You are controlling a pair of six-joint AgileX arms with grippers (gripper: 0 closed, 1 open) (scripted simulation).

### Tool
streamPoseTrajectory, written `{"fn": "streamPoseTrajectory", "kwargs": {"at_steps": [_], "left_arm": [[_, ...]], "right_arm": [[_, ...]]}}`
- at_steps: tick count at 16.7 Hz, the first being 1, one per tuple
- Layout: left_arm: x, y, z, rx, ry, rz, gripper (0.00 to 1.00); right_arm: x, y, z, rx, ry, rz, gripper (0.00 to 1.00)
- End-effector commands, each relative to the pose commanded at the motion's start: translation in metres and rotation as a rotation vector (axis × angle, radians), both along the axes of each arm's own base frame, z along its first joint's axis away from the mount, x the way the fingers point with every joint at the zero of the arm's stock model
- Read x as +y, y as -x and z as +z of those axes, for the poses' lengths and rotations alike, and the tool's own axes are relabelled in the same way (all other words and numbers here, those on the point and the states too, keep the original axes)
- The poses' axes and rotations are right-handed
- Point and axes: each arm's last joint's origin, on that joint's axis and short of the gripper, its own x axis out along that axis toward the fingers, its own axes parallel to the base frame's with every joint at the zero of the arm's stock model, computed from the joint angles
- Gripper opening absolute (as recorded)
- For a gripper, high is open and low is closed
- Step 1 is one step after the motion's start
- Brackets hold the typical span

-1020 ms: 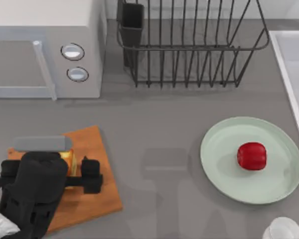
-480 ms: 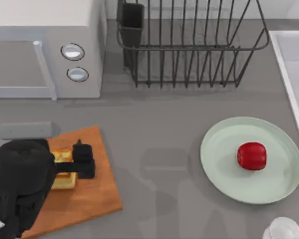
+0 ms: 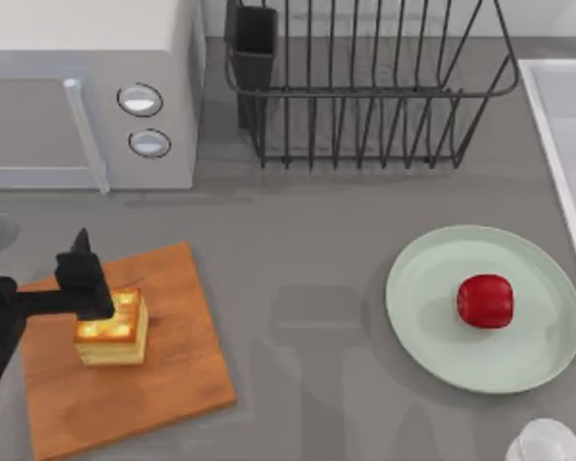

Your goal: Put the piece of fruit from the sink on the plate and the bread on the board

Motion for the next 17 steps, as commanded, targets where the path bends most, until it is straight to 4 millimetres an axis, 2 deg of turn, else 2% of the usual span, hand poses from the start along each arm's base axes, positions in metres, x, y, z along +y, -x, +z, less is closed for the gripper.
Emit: {"fn": "streamPoseTrajectory", "kwargs": {"at_steps": [4,8,12,17], "left_arm": [[0.021,0.02,0.011,-0.11,-0.009,0.009,1.0],[0.036,0.039,0.013,-0.211,-0.04,0.021,1.0],[0.044,0.051,0.01,-0.285,-0.077,0.032,1.0],[0.048,0.056,0.008,-0.322,-0.1,0.038,1.0]], "right_arm": [[0.0,0.0,0.0,0.0,0.0,0.0,1.0],[0.0,0.0,0.0,0.0,0.0,0.0,1.0],[0.0,0.0,0.0,0.0,0.0,0.0,1.0],[0.0,0.0,0.0,0.0,0.0,0.0,1.0]]}}
